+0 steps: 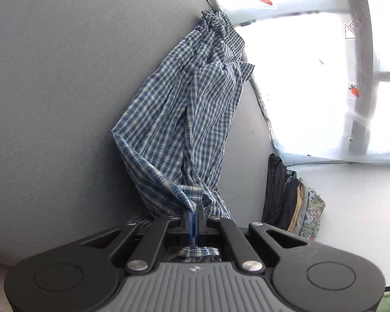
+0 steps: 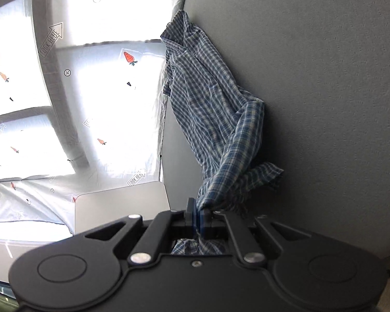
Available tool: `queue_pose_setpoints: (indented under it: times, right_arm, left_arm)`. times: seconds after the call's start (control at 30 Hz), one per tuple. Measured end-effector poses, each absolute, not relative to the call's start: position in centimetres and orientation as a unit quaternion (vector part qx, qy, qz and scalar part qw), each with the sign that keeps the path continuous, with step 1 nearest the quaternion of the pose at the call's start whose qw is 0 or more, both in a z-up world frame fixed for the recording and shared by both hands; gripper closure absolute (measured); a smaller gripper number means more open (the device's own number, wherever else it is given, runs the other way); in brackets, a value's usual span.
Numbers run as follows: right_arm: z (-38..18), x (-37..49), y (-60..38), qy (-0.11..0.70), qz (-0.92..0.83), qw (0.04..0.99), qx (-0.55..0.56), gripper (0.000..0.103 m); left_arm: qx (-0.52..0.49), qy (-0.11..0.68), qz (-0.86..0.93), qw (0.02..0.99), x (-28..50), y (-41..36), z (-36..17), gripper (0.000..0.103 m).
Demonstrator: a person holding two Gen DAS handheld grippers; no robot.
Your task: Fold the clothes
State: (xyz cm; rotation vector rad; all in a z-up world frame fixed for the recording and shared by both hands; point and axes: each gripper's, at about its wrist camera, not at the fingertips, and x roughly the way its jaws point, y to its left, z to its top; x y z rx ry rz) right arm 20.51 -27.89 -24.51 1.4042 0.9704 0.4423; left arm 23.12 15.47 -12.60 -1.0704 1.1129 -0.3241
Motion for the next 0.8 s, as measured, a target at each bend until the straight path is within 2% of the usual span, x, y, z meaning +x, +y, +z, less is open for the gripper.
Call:
queue_pose_setpoints:
  times: [0.3, 0.8]
  right_arm:
    - [-23.7, 23.1, -30.1, 0.371, 0.166, 0.635, 0.657, 0.100]
    - [-28.1, 32.2, -30.8, 0.427, 0.121, 0.586, 0.677, 0.099]
  left_arm:
    - [-0.531, 0.447, -0.113, 0.711, 26.0, 18.1, -12.0, 0.102]
    - [-0.561, 0.444, -0.079, 0.695, 33.7, 18.4, -14.9, 0.102]
